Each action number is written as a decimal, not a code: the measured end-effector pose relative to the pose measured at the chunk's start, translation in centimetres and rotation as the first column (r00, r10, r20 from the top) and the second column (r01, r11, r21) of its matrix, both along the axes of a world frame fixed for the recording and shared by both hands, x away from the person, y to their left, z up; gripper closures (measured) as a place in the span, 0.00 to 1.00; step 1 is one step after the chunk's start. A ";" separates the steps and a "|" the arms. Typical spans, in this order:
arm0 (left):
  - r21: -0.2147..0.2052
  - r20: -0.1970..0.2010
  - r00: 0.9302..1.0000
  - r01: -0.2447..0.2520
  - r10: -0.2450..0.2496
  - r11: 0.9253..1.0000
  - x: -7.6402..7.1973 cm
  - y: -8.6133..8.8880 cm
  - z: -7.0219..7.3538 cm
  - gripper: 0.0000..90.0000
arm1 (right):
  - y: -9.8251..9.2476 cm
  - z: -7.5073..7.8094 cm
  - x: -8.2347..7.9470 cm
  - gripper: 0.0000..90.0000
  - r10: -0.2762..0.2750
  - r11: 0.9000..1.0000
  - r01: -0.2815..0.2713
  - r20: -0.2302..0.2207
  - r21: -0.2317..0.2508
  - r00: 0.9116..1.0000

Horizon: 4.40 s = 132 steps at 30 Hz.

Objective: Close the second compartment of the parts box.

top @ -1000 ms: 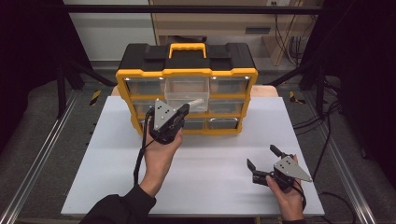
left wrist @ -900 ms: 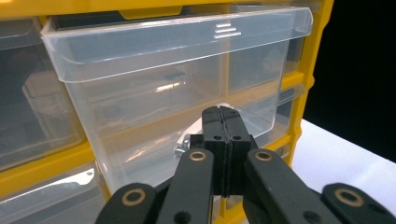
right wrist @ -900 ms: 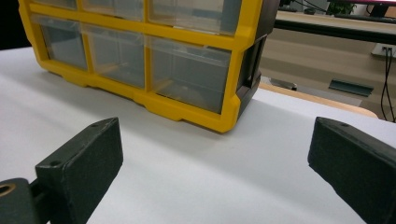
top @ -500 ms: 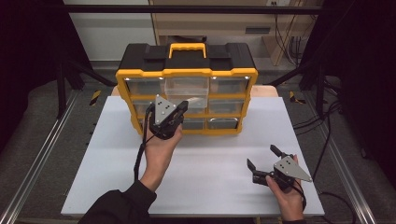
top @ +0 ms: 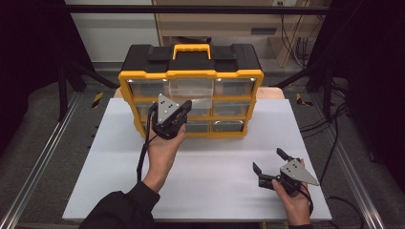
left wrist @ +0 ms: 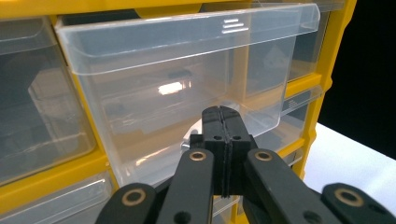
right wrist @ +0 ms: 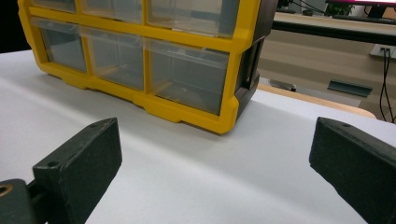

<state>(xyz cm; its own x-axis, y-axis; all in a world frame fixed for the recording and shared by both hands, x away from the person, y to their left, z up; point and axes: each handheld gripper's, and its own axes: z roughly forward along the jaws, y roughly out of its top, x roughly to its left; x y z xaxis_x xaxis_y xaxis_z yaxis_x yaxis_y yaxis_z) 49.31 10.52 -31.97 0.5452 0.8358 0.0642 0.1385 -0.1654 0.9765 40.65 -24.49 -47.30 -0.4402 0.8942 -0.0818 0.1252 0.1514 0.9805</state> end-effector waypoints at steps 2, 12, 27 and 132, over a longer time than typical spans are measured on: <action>0.002 0.007 1.000 -0.001 0.001 1.000 0.1 0.1 0.3 1.00 | 0.0 0.0 0.0 0.03 -0.002 1.000 0.002 -0.001 0.001 1.000; 0.024 0.001 1.000 -0.012 0.012 1.000 0.5 0.8 0.6 1.00 | -0.1 0.1 -0.1 0.03 -0.006 1.000 0.006 0.004 0.001 1.000; 0.057 -0.011 1.000 -0.025 0.026 0.998 1.1 0.7 0.2 1.00 | 0.4 0.2 -0.2 0.03 -0.002 1.000 0.002 0.009 -0.018 1.000; 0.087 -0.022 1.000 -0.013 0.015 0.996 4.0 -1.2 0.9 1.00 | -0.2 0.2 -0.2 0.03 -0.018 1.000 0.018 0.017 0.015 1.000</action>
